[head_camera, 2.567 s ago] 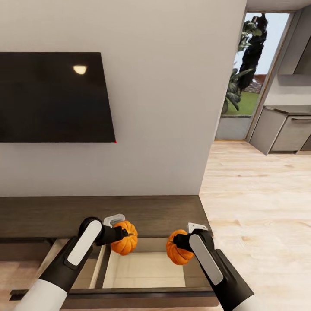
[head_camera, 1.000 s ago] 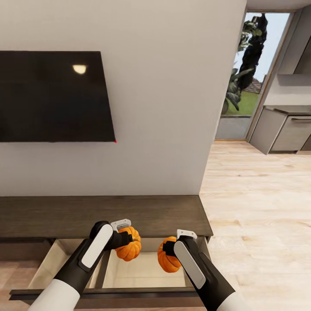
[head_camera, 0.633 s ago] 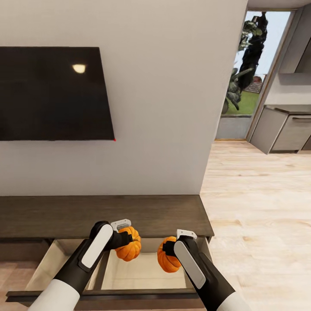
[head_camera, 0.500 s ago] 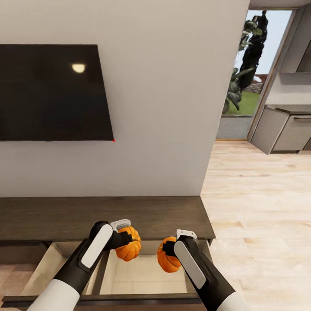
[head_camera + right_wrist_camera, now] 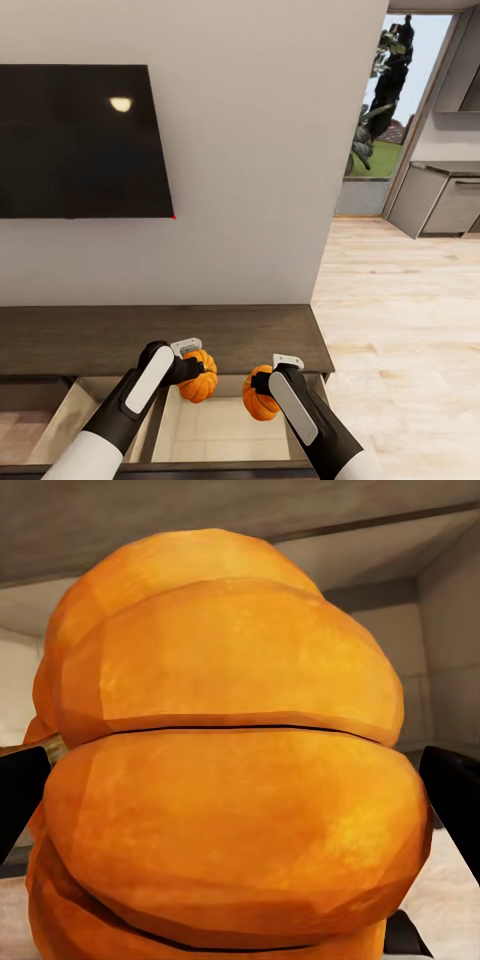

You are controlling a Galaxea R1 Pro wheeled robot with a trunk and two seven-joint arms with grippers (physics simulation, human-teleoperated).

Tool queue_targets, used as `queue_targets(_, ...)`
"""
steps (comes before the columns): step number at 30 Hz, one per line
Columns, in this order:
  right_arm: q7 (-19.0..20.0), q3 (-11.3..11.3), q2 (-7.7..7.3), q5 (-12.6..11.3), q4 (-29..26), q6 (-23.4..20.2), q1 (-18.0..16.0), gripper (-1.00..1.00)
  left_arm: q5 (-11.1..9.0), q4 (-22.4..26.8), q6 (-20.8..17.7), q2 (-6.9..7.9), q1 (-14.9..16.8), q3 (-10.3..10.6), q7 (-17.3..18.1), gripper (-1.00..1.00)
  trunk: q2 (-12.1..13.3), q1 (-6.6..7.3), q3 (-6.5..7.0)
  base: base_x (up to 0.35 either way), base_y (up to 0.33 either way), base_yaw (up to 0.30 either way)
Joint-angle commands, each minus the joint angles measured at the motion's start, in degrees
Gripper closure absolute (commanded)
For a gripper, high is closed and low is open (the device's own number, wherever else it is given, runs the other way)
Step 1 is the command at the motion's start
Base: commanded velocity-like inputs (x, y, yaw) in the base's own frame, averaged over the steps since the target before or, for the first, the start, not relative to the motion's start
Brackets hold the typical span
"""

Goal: Place each of the two pumpkins and all three candles from the living room inside a cabinet in the living room (use any cabinet), then make sure every cabinet is closed, and position the cauldron so it is next to a table in the living room.

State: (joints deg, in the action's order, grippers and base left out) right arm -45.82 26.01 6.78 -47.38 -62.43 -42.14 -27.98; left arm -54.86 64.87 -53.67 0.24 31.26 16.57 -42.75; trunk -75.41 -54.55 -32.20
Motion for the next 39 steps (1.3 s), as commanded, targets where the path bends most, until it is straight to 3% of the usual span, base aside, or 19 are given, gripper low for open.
queue_targets(1, -0.6, 0.1, -0.01, -0.5, -0.1, 0.0, -0.1, 1.0, -0.5, 0.1, 0.0, 0.02, 0.1, 0.0, -0.6, 1.0, -0.5, -0.23, -0.24, 0.0, 0.0, 0.0)
queue_targets(39, -0.7, 0.2, -0.34, -0.8, -2.8, -0.3, -0.1, 1.0, -1.0, -1.5, -0.2, -0.32, 0.0, 0.1, -0.7, 1.0, -15.7, -8.57, -7.06, 0.0, 0.0, 0.0)
